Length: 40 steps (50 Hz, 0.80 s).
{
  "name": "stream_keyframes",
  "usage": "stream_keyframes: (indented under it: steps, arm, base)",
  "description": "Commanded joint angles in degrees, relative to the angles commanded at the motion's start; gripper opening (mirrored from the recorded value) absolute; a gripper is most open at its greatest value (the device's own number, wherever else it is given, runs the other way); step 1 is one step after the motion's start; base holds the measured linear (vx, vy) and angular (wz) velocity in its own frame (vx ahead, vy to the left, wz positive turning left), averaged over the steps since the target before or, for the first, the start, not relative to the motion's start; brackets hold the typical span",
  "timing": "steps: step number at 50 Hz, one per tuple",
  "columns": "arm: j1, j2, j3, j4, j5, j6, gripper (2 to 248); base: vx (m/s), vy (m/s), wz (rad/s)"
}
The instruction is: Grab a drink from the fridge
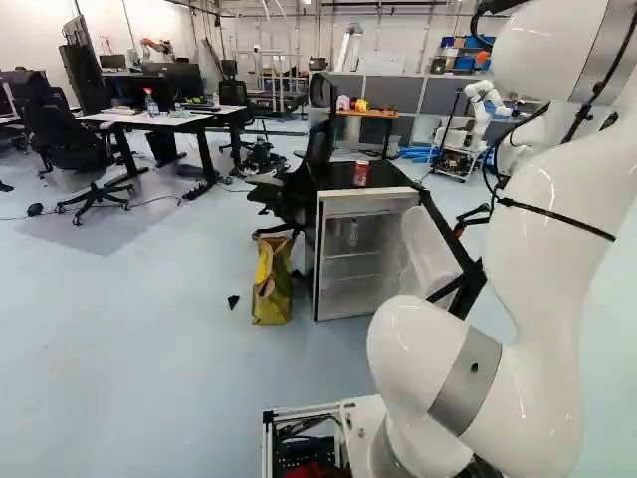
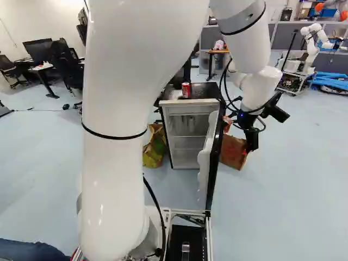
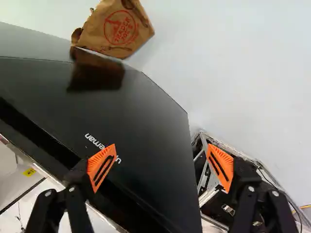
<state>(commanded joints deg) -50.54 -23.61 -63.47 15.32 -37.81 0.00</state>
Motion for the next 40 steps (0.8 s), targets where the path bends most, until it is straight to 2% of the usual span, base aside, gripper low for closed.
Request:
stream_keyframes:
  steps: [17, 40]
  arm:
    - [1.54, 2.67, 3.77, -0.26, 0.00, 0.00, 247]
    - [4.35, 6.29, 8.75, -2.50, 0.00, 0.00, 247]
  base:
    - [0.000, 0.000, 0.000]
    - [0.000, 0.000, 0.000]
